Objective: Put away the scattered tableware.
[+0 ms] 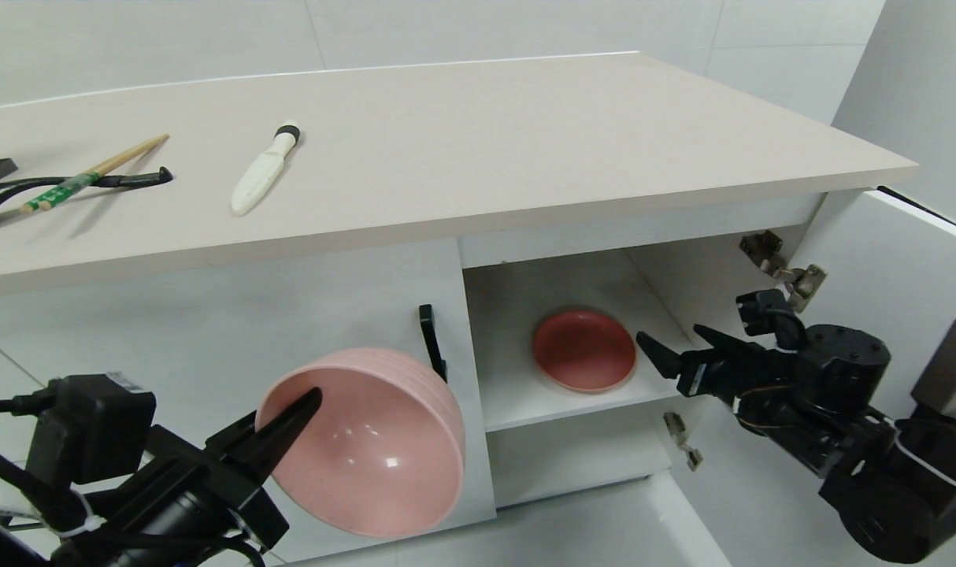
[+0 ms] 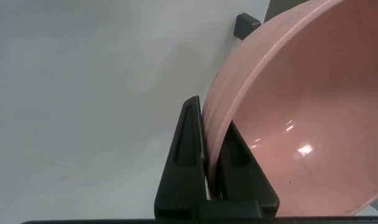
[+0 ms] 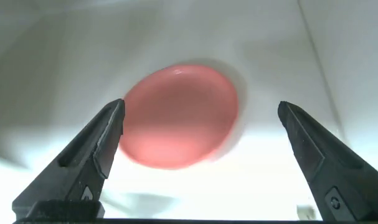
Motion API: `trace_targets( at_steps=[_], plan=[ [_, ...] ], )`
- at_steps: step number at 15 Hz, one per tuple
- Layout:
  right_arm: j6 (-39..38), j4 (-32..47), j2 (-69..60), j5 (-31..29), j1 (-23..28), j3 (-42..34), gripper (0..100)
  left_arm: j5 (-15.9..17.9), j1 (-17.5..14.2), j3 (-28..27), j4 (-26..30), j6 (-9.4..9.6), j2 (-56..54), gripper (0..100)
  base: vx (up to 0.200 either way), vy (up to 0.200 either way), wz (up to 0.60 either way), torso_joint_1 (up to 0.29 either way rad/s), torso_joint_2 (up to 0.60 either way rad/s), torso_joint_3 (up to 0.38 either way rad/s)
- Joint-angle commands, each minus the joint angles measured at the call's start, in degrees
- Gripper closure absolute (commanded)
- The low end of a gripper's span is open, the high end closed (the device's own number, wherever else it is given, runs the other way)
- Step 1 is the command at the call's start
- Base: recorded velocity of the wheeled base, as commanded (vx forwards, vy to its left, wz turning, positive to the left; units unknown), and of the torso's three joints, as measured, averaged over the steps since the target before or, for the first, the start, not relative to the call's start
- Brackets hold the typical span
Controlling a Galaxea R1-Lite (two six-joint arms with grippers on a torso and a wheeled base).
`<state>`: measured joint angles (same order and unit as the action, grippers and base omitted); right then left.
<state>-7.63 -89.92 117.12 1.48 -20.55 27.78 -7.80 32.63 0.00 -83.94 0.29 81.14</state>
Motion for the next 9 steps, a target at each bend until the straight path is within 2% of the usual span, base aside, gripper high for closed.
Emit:
trace_targets(
  at_steps=[1,2,4,5,6,7,8,9],
  plan=[
    [2.8,-0.1,-11.5,0.1,-1.1,-5.9,0,0.0,2.0,0.0,0.0,0.32,0.1,100,0.0,0.0,0.0,0.0,0.0,0.0],
    [6.9,-0.1,-14.9,0.0,-1.0,-9.6,0,-0.1,5.6,0.0,-0.2,1.99,0.7,100,0.0,0.0,0.0,0.0,0.0,0.0],
    [8.4,-0.1,-17.4,0.0,-0.7,-12.8,0,-0.3,7.4,-0.4,-1.0,4.37,2.0,100,0.0,0.0,0.0,0.0,0.0,0.0],
    [9.0,-0.1,-19.0,0.0,-0.8,-14.5,0,-0.9,9.2,-2.1,-2.9,6.04,3.8,100,0.0,0.0,0.0,0.0,0.0,0.0],
    [10.5,-0.1,-20.1,0.0,-0.7,-15.0,0,-3.4,10.6,-3.6,-3.5,7.0,5.5,100,0.0,0.0,0.0,0.0,0.0,0.0],
    [11.9,-0.1,-21.4,0.0,-0.7,-16.1,0,-6.7,12.2,-5.2,-3.7,7.79,7.8,100,0.0,0.0,0.0,0.0,0.0,0.0],
    [13.5,-0.1,-23.0,0.0,-0.7,-17.4,0,-8.3,14.1,-6.3,-4.2,7.79,10.3,100,0.0,0.0,0.0,0.0,0.0,0.0],
    [14.3,-0.1,-24.0,0.0,-0.7,-18.6,0,-8.4,15.5,-7.1,-6.1,7.88,12.2,100,0.0,0.0,0.0,0.0,0.0,0.0]
  ],
)
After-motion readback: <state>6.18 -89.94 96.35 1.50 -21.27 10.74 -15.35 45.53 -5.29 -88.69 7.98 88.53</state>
